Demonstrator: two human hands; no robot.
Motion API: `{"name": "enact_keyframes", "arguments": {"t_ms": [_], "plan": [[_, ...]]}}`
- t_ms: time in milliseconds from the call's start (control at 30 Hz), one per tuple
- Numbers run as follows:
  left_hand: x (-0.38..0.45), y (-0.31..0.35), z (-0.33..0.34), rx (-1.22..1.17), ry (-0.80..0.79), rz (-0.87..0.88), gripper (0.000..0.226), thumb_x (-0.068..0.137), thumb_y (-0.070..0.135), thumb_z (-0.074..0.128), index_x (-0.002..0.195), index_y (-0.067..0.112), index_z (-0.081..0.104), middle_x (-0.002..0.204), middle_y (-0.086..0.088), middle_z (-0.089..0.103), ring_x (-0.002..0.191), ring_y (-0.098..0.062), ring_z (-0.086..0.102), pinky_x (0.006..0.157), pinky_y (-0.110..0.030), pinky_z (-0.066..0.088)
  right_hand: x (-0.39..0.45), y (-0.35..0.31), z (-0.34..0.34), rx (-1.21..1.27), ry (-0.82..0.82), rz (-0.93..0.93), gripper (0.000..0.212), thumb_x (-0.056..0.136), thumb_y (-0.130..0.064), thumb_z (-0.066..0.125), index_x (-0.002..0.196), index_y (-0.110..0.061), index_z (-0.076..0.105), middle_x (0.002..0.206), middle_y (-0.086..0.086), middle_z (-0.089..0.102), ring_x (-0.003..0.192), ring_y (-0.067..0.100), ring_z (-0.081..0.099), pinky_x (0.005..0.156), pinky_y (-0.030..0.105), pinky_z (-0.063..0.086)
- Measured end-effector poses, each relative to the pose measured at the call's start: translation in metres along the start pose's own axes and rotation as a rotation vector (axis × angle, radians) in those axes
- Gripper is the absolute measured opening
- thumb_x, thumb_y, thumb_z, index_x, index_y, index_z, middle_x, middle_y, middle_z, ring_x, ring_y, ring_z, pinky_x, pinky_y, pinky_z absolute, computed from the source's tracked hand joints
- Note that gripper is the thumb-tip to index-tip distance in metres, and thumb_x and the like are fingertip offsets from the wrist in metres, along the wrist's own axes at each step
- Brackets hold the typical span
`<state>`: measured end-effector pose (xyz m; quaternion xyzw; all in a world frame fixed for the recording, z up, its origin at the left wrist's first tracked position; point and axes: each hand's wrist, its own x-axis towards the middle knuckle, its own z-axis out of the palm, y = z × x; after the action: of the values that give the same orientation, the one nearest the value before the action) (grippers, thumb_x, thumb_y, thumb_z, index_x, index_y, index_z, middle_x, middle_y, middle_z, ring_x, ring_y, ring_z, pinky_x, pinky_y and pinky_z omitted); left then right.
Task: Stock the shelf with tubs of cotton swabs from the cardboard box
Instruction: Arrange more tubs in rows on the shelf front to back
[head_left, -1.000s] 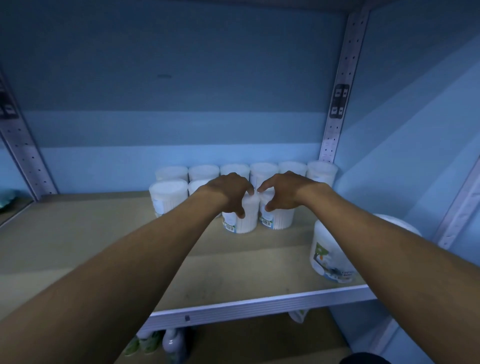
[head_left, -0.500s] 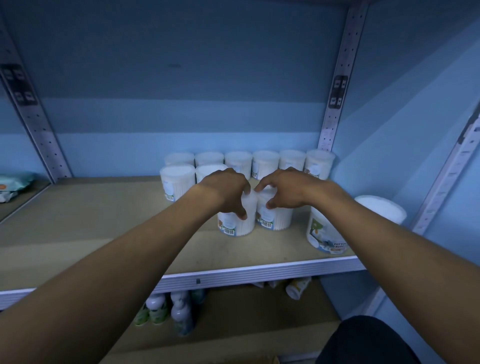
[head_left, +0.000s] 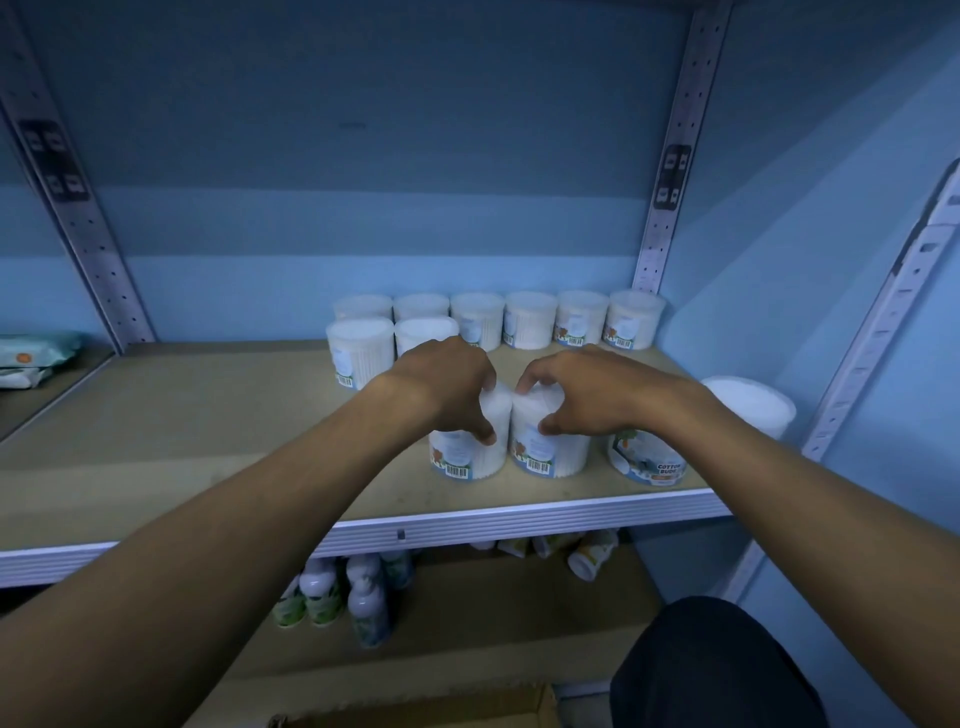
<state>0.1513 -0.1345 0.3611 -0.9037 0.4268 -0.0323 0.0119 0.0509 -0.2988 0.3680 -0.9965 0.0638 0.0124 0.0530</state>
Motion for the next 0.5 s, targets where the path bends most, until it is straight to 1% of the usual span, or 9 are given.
{"name": "enact_keyframes", "arguments": {"t_ms": [67, 133, 267, 333, 400, 500], "plan": [[-0.005, 0.003, 0.001, 0.028, 0.004, 0.002, 0.065, 0.067, 0.062, 0.077, 0.119, 0.024, 0.067, 0.120, 0.000, 0.066, 0.109, -0.022, 0.062, 0.089, -0.039, 0.054, -0.008, -0.002, -0.001, -0.012, -0.004, -0.014, 0.051, 0.083, -0.036, 0.074, 0.131, -0.038, 0.056, 0.131, -0.003, 0.059, 0.119, 0.019, 0.054, 0.097, 0.039, 0.048], [-0.010, 0.007, 0.001, 0.044, 0.005, 0.004, 0.065, 0.070, 0.061, 0.076, 0.121, 0.022, 0.065, 0.122, -0.003, 0.064, 0.110, -0.023, 0.062, 0.089, -0.040, 0.054, -0.013, -0.004, -0.002, -0.028, -0.010, -0.029, 0.052, 0.083, -0.037, 0.074, 0.133, -0.038, 0.056, 0.131, -0.004, 0.059, 0.119, 0.019, 0.053, 0.097, 0.039, 0.048], [-0.013, 0.005, -0.006, 0.046, -0.064, 0.023, 0.077, 0.065, 0.064, 0.078, 0.128, 0.022, 0.060, 0.125, -0.002, 0.061, 0.113, -0.023, 0.058, 0.091, -0.041, 0.053, -0.014, -0.001, -0.008, -0.021, -0.050, -0.055, 0.056, 0.082, -0.046, 0.075, 0.134, -0.038, 0.055, 0.136, -0.006, 0.058, 0.121, 0.016, 0.053, 0.099, 0.035, 0.046], [-0.011, 0.001, -0.016, 0.059, -0.132, 0.026, 0.089, 0.062, 0.067, 0.078, 0.137, 0.027, 0.052, 0.134, 0.000, 0.056, 0.122, -0.023, 0.051, 0.097, -0.042, 0.050, -0.015, 0.001, -0.014, -0.013, -0.051, -0.044, 0.057, 0.082, -0.052, 0.073, 0.134, -0.038, 0.056, 0.139, -0.006, 0.056, 0.124, 0.016, 0.052, 0.101, 0.034, 0.044], [-0.008, -0.003, -0.026, 0.049, -0.203, 0.032, 0.101, 0.063, 0.066, 0.079, 0.148, 0.032, 0.038, 0.148, 0.003, 0.044, 0.135, -0.022, 0.041, 0.107, -0.041, 0.042, -0.014, 0.002, -0.020, -0.037, -0.020, -0.025, 0.059, 0.082, -0.058, 0.071, 0.134, -0.035, 0.056, 0.139, -0.002, 0.055, 0.126, 0.019, 0.050, 0.103, 0.037, 0.044], [-0.003, -0.006, -0.035, 0.003, -0.320, 0.029, 0.108, 0.065, 0.061, 0.080, 0.154, 0.034, 0.026, 0.158, 0.008, 0.031, 0.143, -0.018, 0.033, 0.115, -0.037, 0.032, -0.009, -0.002, -0.022, -0.082, -0.031, 0.027, 0.071, 0.076, -0.070, 0.068, 0.136, -0.035, 0.054, 0.140, 0.000, 0.054, 0.130, 0.021, 0.047, 0.103, 0.040, 0.044]]}}
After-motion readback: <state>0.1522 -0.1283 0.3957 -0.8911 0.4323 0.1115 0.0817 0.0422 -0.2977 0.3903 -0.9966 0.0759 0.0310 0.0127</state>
